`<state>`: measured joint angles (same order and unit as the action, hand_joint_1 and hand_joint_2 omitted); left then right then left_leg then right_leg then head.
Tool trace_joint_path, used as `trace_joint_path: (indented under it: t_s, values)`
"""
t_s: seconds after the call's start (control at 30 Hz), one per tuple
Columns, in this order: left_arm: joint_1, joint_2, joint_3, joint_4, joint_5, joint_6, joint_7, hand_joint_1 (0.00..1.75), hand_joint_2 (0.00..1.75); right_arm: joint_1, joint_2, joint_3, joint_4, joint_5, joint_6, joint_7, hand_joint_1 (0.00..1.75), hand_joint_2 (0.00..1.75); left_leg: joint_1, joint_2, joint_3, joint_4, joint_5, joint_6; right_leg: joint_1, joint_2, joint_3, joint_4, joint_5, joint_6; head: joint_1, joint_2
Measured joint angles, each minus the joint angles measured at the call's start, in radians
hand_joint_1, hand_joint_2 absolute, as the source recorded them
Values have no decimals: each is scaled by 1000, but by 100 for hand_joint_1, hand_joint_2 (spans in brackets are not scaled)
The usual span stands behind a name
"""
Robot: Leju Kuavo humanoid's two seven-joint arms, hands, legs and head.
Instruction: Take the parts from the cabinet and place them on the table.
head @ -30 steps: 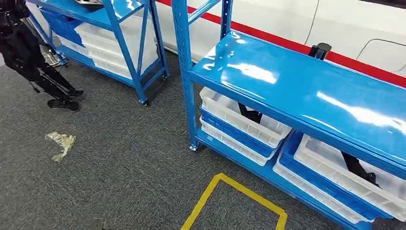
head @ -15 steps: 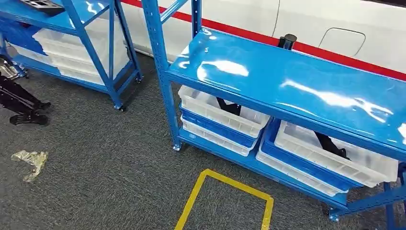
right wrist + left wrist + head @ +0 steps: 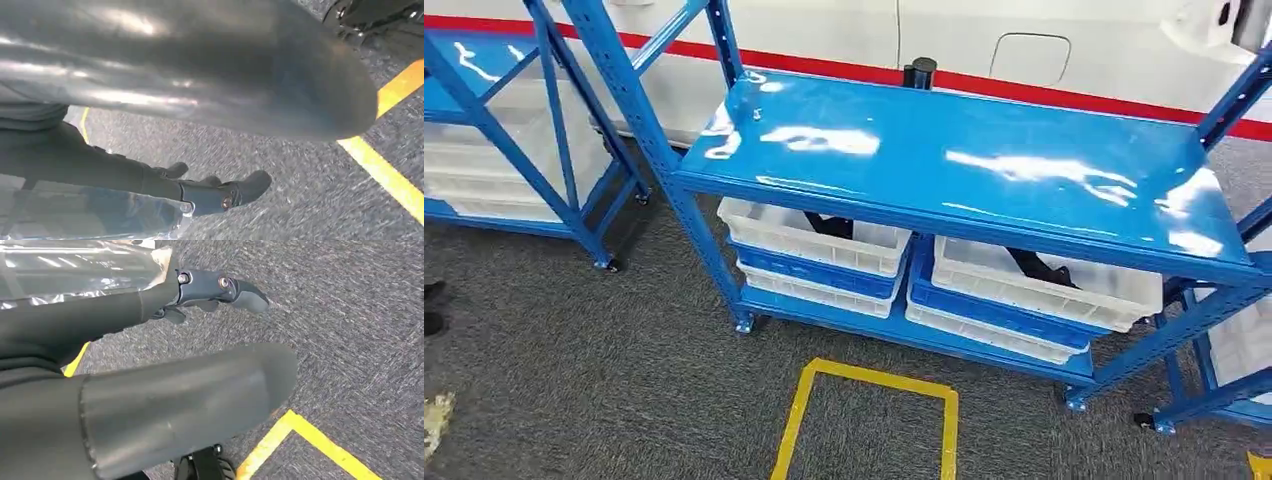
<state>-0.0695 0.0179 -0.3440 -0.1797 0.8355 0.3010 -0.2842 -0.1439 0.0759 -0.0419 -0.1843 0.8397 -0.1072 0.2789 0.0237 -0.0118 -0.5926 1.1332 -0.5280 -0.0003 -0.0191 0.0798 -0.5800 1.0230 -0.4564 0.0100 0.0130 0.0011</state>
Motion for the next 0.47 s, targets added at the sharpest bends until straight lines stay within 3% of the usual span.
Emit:
trace_joint_path:
  t_s: [0.03,0.07,0.13,0.17,0.2,0.23,0.27,0.3,0.37,0.4,0.43,0.47]
  values:
    - [-1,-5,11,0,8,7,-4,0,0,-7,2,7,0,10,4,2,0,0,3,-34,41,-90,37,3,0,13,1,0,0,1,0,0]
    - [-2,-8,18,0,11,16,-5,0,0,-14,5,13,0,18,8,3,0,0,1,-63,47,-102,22,-1,7,17,-2,1,2,6,1,0]
    - [-14,-21,35,-2,18,38,-4,0,0,-25,5,23,0,33,16,6,0,0,-9,-43,42,-106,30,8,6,32,-11,-1,8,20,2,0]
    - [-20,-29,44,-5,19,54,0,0,0,-28,5,29,0,40,17,6,0,0,-14,-37,42,-105,32,15,0,40,-13,-6,12,28,0,0]
    - [-27,-41,54,-12,19,71,3,0,0,-29,5,32,0,47,20,5,0,0,-10,-25,45,-114,39,26,4,48,-25,-9,15,37,1,0]
    - [-36,-46,63,-18,18,85,6,0,0,-31,2,34,0,53,21,0,0,0,-5,-12,45,-123,47,36,2,10,-26,6,9,37,1,0]
    - [-45,-56,74,-24,15,103,9,0,0,-36,3,37,0,61,25,-6,0,0,-7,-6,45,-126,49,44,10,-37,-46,40,-16,33,6,0]
    - [-52,-62,84,-30,10,119,12,0,0,-43,4,41,-1,66,28,-12,0,0,-8,9,43,-126,49,44,10,-57,-83,113,-55,29,10,0]
    - [-60,-78,101,-38,4,136,20,0,0,-54,3,44,-2,72,35,-16,0,0,-10,40,41,-125,48,46,8,-66,-165,286,-122,28,9,0]
    - [-63,-82,107,-40,3,140,21,0,0,-55,3,45,-2,73,35,-16,0,0,-10,53,41,-125,48,46,7,-67,-182,326,-130,35,10,0]
    - [-66,-87,111,-44,1,141,22,0,0,-54,3,46,-2,73,35,-16,0,0,-10,66,42,-125,48,45,5,-70,-173,308,-118,43,10,0]
    - [-70,-92,116,-47,0,141,25,0,0,-53,0,48,-2,74,35,-17,0,0,-9,77,42,-125,47,44,3,-75,-139,247,-92,54,10,0]
